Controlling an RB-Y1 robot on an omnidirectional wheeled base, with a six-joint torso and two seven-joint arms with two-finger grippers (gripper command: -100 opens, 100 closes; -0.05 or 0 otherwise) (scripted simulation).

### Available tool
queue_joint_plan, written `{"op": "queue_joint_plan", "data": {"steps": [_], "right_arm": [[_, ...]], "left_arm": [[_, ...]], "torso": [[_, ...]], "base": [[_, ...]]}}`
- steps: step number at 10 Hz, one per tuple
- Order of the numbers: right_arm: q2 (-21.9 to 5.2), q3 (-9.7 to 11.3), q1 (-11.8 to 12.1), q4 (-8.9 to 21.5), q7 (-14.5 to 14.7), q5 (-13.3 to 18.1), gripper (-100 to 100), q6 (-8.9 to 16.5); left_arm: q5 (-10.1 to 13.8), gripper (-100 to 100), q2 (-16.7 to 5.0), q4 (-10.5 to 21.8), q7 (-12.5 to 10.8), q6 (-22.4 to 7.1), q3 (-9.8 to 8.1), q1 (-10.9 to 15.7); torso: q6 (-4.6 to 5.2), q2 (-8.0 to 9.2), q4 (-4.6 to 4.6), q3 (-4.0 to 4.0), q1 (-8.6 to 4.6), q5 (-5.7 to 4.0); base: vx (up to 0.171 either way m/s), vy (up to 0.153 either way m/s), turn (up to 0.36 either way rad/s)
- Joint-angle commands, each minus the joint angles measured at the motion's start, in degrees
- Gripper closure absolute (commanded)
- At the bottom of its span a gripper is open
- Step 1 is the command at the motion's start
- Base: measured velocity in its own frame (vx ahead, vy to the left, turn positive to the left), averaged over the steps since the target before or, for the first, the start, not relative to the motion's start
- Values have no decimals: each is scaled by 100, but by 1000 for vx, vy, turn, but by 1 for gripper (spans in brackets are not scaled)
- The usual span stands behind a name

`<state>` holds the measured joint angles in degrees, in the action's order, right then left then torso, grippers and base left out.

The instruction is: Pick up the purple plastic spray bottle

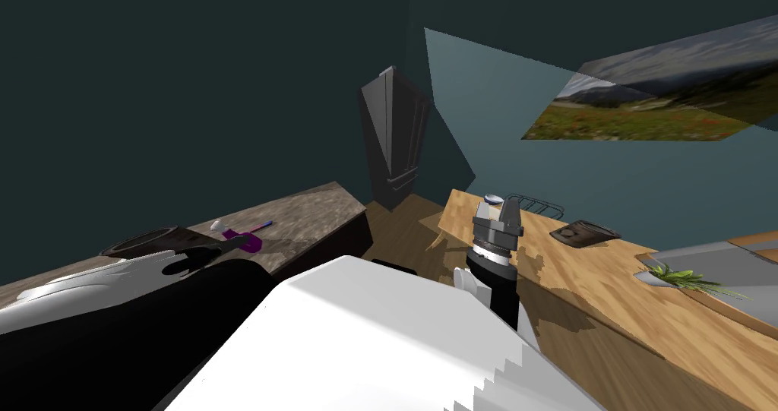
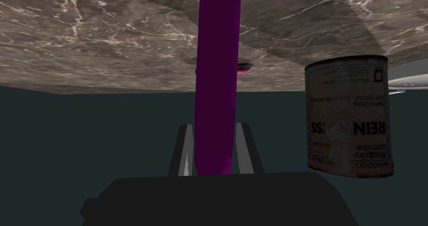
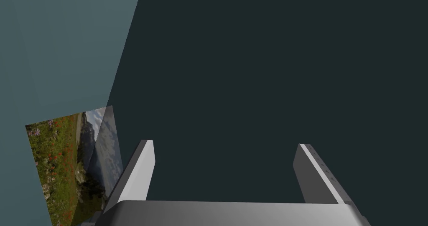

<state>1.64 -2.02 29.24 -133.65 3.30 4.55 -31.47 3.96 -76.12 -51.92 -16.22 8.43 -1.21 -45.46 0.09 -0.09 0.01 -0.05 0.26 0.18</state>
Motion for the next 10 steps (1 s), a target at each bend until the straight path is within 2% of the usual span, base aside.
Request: {"op": "queue_joint_plan", "data": {"steps": [1,2,3,4,5,7,8,10], "right_arm": [[0,0,0,0,0,0,0,0],[0,0,0,0,0,0,0,0],[0,0,0,0,0,0,0,0],[-1,-1,1,0,0,0,0,0],[-1,-1,1,0,0,0,0,0],[-1,-1,0,0,0,0,0,0],[0,0,-1,0,0,0,0,0],[-1,-1,0,0,0,0,0,0]], "left_arm": [[0,100,0,0,0,0,0,0],[0,0,0,0,0,0,0,0],[77,100,-36,-287,186,-286,-111,-30],[77,100,-36,-480,186,-392,-111,-30],[139,100,-49,-668,395,-586,-204,-22],[139,100,-49,-1065,395,-799,-204,-22],[201,100,-61,-1242,604,-1052,-297,-14],[201,100,-61,-1536,604,-1205,-297,-14]], "torso": [[0,0,0,0,0,0],[0,0,0,0,0,0],[0,1,0,0,0,-1],[-14,1,0,1,19,-2],[-10,2,0,1,27,5],[-3,6,2,4,30,9],[16,-4,2,-1,17,8],[6,-10,-1,-5,30,15]], "base": [[0,0,0],[0,0,0],[14,68,239],[17,80,210],[8,94,341],[11,49,56],[20,57,207],[18,42,97]]}}
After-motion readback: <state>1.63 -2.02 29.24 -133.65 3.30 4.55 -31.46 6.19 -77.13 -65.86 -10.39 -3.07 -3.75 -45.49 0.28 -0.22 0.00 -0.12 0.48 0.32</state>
